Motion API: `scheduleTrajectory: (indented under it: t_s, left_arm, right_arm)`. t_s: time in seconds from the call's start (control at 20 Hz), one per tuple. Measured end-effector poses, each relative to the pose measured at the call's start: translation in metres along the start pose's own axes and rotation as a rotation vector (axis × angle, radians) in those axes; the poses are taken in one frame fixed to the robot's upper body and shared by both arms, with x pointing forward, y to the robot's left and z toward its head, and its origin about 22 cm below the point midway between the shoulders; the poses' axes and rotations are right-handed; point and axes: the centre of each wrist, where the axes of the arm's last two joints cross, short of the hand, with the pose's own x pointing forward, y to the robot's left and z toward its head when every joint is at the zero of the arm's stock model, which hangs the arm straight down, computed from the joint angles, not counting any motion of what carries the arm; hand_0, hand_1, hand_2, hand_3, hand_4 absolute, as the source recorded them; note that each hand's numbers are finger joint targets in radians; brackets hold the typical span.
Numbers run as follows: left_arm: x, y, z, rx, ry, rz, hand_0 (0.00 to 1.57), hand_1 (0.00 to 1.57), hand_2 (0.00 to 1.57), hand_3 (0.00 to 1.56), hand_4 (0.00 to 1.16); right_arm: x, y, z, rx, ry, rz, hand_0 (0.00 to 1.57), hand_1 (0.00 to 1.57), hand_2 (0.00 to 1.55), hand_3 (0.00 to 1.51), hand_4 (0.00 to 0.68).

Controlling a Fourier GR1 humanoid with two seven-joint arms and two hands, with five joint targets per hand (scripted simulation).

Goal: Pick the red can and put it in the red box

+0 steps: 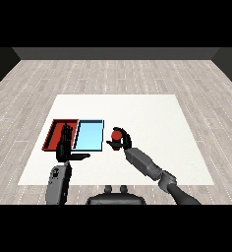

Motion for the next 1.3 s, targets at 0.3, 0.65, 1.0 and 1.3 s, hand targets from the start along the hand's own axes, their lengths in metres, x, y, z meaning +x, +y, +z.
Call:
scheduleTrajectory:
  t_s: [0.3,0.65,1.0,1.3]
  left_arm:
    - [0.001,-0.001,-0.009,-0.001,-0.002,-0.003,0.0,0.0,0.0,0.0,0.0]
    - [0.003,-0.005,-0.001,-0.019,0.008,0.005,0.0,0.0,0.0,0.0,0.0]
    - [0.001,-0.022,0.002,-0.055,0.018,0.012,0.0,0.0,0.0,0.0,0.0]
    - [0.003,-0.035,-0.003,-0.101,0.05,0.023,0.0,0.0,0.0,0.0,0.0]
  right_arm:
    - [0.002,0.002,-0.004,-0.023,-0.005,0.058,1.48,1.48,1.44,1.39,0.598]
    - [0.014,0.011,-0.013,-0.006,-0.061,0.108,1.43,1.43,1.43,1.37,0.623]
    - [0.037,0.023,-0.017,0.023,-0.171,0.133,1.43,1.43,1.43,1.38,0.622]
    - [0.064,0.023,-0.014,0.033,-0.254,0.12,1.45,1.45,1.43,1.39,0.655]
